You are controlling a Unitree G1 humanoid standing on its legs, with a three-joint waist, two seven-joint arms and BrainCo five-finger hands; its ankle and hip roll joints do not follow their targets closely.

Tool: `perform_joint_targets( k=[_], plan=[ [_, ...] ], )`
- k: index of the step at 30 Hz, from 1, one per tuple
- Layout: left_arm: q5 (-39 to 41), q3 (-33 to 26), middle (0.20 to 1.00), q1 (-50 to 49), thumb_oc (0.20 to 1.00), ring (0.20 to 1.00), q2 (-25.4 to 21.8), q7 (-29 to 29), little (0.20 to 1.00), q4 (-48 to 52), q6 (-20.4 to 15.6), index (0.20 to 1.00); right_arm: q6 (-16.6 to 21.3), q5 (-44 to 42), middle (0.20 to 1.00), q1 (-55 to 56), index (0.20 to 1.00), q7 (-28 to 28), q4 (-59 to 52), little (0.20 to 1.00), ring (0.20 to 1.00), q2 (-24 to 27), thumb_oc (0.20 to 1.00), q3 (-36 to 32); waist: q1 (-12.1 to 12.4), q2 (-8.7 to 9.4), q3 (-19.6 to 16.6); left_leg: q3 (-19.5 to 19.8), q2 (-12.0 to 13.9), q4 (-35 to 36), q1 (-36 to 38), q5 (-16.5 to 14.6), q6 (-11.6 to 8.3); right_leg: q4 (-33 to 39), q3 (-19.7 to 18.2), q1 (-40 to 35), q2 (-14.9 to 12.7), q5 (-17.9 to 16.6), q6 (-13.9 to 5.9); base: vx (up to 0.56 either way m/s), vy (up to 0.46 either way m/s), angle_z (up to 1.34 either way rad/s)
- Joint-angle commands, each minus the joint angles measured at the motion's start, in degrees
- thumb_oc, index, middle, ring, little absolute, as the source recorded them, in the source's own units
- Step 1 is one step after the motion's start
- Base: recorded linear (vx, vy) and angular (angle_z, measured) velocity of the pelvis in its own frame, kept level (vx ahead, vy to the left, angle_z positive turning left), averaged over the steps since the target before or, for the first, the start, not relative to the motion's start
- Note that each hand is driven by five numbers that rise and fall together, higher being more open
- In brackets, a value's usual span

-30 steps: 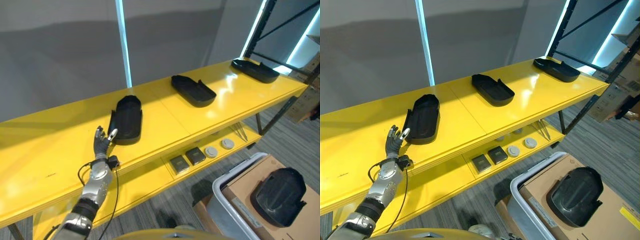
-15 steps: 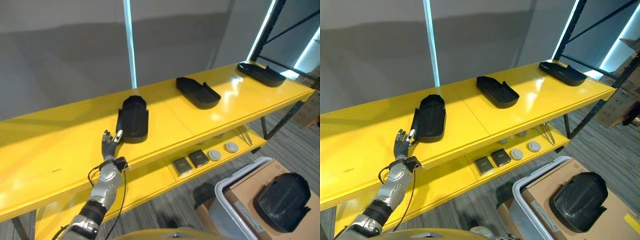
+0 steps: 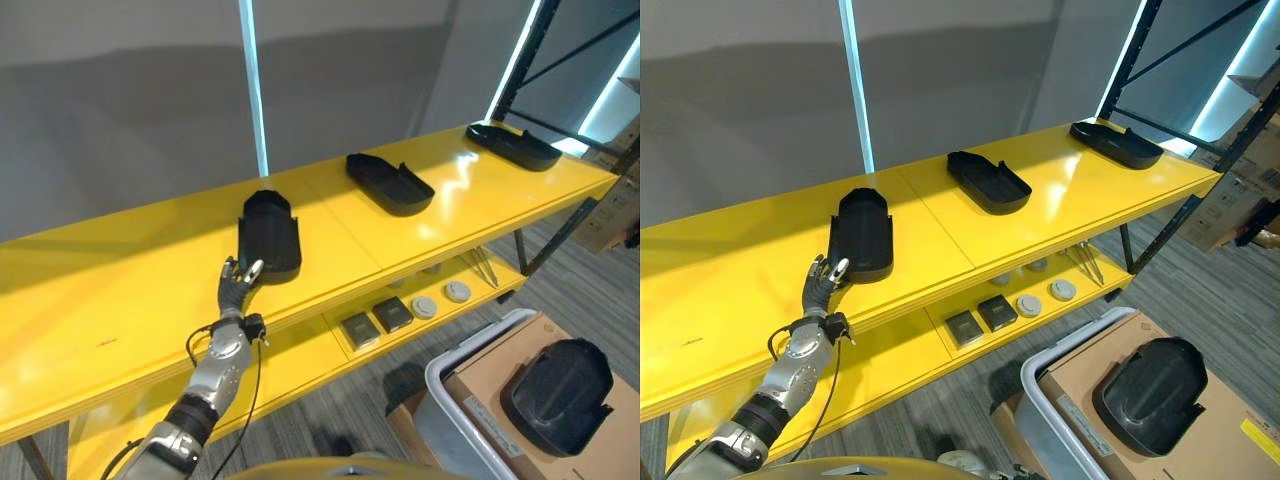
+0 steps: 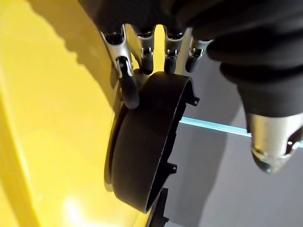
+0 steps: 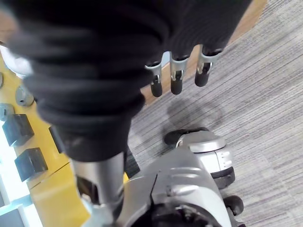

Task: Move parts from the plastic box to the shelf.

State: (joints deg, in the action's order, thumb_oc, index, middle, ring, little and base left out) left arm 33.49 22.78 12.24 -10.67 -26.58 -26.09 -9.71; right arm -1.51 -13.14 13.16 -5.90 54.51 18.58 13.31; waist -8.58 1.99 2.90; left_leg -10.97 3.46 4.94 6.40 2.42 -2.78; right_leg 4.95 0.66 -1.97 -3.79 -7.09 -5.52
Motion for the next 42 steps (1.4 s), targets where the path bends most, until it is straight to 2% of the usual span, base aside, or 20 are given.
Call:
perform_joint_targets(
  k=[1, 5, 11, 17, 21, 25, 26, 30, 34, 37, 38, 39, 40, 42],
  plan=[
    [-1.0, 2.38, 1.0, 2.67, 1.0, 1.0, 1.55, 1.78, 1.0, -3.24, 2.37, 1.0, 0.43, 0.09, 1.0, -2.4, 1.0, 0.34, -0.4, 1.0, 1.0, -0.93, 1.0, 2.34, -1.56, 0.61, 2.75, -1.39, 0.58, 0.06, 1.29, -1.73, 1.76, -0.54, -0.95, -1.73, -1.34, 1.22, -3.5, 0.0, 0.0, 0.0],
    [0.53, 2.65, 1.0, 2.79, 1.0, 1.0, 1.85, 0.39, 1.0, -3.52, 2.78, 1.0, 0.2, 0.69, 1.0, -2.39, 1.0, 0.4, -0.66, 1.0, 1.0, -0.94, 1.0, 2.53, -1.82, 0.52, 2.69, -1.53, 0.63, 0.06, 1.4, -1.77, 1.72, -0.53, -1.19, -1.74, -1.24, 1.3, -3.48, 0.0, 0.0, 0.0],
    [0.07, 2.45, 1.0, 3.36, 1.0, 1.0, 1.88, 1.94, 1.0, -4.79, 2.51, 1.0, 0.37, 0.82, 1.0, -2.62, 1.0, -0.03, -0.48, 1.0, 1.0, -0.59, 1.0, 2.63, -1.84, 0.44, 2.53, -1.52, 0.61, 0.06, 1.43, -1.73, 1.72, -0.54, -1.25, -1.76, -1.18, 1.31, -3.42, 0.0, 0.0, 0.0],
    [-2.13, 2.8, 1.0, 3.43, 1.0, 1.0, 2.28, -2.2, 1.0, -4.2, 0.18, 1.0, 0.51, 0.6, 1.0, -3.11, 1.0, 0.01, -0.28, 1.0, 1.0, -0.45, 1.0, 2.87, -1.55, 0.42, 2.48, -1.1, 0.49, 0.06, 1.41, -1.76, 1.63, -0.4, -0.96, -1.99, -1.26, 1.36, -3.39, 0.0, 0.0, 0.0],
    [-6.32, -0.72, 1.0, 2.81, 1.0, 1.0, -0.22, -9.0, 1.0, -0.83, -5.17, 1.0, 0.08, 0.0, 1.0, -3.48, 1.0, -0.2, -0.28, 1.0, 1.0, -0.24, 1.0, 2.65, -0.54, 0.48, 2.37, -0.25, 0.27, 0.06, 1.33, -1.78, 1.6, -0.16, -0.24, -2.37, -1.46, 1.37, -3.2, 0.0, 0.0, 0.0],
    [-9.07, -4.32, 1.0, 2.11, 1.0, 1.0, -2.86, -11.63, 1.0, 4.37, -6.34, 1.0, -0.02, -0.22, 1.0, -3.46, 1.0, -0.45, -0.4, 1.0, 1.0, -0.02, 1.0, 2.42, 0.47, 0.49, 2.6, 0.61, 0.05, 0.06, 1.29, -1.66, 1.61, -0.15, 0.52, -2.73, -1.62, 1.35, -3.04, 0.0, 0.007, 0.02],
    [-11.64, -6.72, 1.0, 1.4, 1.0, 1.0, -4.44, -13.07, 1.0, 8.95, -6.95, 1.0, 0.65, -0.67, 1.0, -3.46, 1.0, -0.64, 0.17, 1.0, 1.0, 0.0, 1.0, 2.12, 1.33, 0.5, 2.83, 1.35, -0.1, 0.06, 1.29, -1.61, 1.61, -0.11, 1.19, -3.09, -1.75, 1.36, -2.93, -0.01, 0.018, 0.04],
    [-15.19, -9.59, 1.0, -0.12, 1.0, 1.0, -6.27, -15.26, 1.0, 16.15, -7.11, 1.0, 1.24, -1.16, 1.0, -3.55, 1.0, -0.9, 0.33, 1.0, 1.0, -0.04, 1.0, 1.51, 2.47, 0.46, 2.96, 2.47, -0.31, 0.06, 1.16, -1.64, 1.47, 0.01, 2.04, -3.54, -1.99, 1.45, -2.87, -0.01, 0.017, 0.19],
    [-15.43, -11.06, 1.0, -1.71, 1.0, 1.0, -7.65, -11.35, 1.0, 20.37, -7.5, 1.0, 0.75, -1.12, 1.0, -3.39, 1.0, -0.58, -0.5, 1.0, 1.0, -0.3, 1.0, 1.31, 3.14, 0.45, 2.84, 3.08, -0.52, 0.06, 1.15, -1.74, 1.48, 0.02, 2.56, -3.82, -2.13, 1.52, -2.86, 0.0, 0.016, 0.08],
    [-13.52, -9.88, 1.0, -2.38, 1.0, 1.0, -8.87, 0.57, 1.0, 25.27, -9.32, 1.0, 0.93, -0.3, 1.0, -3.22, 1.0, -0.65, -0.55, 1.0, 1.0, -0.57, 1.0, 0.81, 3.44, 0.33, 2.77, 3.21, -0.57, 0.06, 1.04, -1.9, 1.53, 0.01, 2.69, -3.78, -2.22, 1.5, -2.95, -0.02, 0.012, 0.17],
    [-12.72, -9.05, 1.0, -2.46, 1.0, 1.0, -9.05, 3.28, 1.0, 26.91, -9.06, 1.0, 1.11, -0.15, 1.0, -3.24, 1.0, -0.79, -0.41, 1.0, 1.0, -0.53, 1.0, 0.7, 3.44, 0.27, 2.78, 3.21, -0.59, 0.06, 1.01, -1.92, 1.54, 0.01, 2.68, -3.74, -2.22, 1.49, -3.0, 0.0, 0.0, 0.0],
    [-11.26, -6.89, 1.0, -2.31, 1.0, 1.0, -9.49, 9.08, 1.0, 29.25, -8.09, 1.0, 1.44, 0.54, 1.0, -3.49, 1.0, -0.94, 0.05, 1.0, 1.0, -0.59, 1.0, 0.49, 3.34, 0.11, 2.8, 3.07, -0.6, 0.06, 0.97, -1.95, 1.54, -0.02, 2.6, -3.63, -2.25, 1.43, -3.16, 0.0, 0.0, 0.0],
    [-10.26, -5.99, 1.0, -2.21, 1.0, 1.0, -9.59, 11.42, 1.0, 30.0, -7.93, 1.0, 1.56, 0.85, 1.0, -3.59, 1.0, -1.07, 0.23, 1.0, 1.0, -0.54, 1.0, 0.39, 3.25, 0.05, 2.79, 3.01, -0.59, 0.06, 0.96, -1.92, 1.52, -0.03, 2.56, -3.56, -2.25, 1.37, -3.22, 0.0, 0.0, 0.0],
    [-6.84, -2.89, 1.0, -1.73, 1.0, 1.0, -9.91, 20.19, 1.0, 32.64, -5.64, 1.0, 1.69, 1.27, 1.0, -3.91, 1.0, -1.03, 0.47, 1.0, 1.0, -0.51, 1.0, 0.35, 2.97, -0.15, 2.72, 2.71, -0.62, 0.06, 0.84, -1.95, 1.55, 0.0, 2.31, -3.33, -2.26, 1.24, -3.39, 0.0, 0.0, 0.0]
  ],
)
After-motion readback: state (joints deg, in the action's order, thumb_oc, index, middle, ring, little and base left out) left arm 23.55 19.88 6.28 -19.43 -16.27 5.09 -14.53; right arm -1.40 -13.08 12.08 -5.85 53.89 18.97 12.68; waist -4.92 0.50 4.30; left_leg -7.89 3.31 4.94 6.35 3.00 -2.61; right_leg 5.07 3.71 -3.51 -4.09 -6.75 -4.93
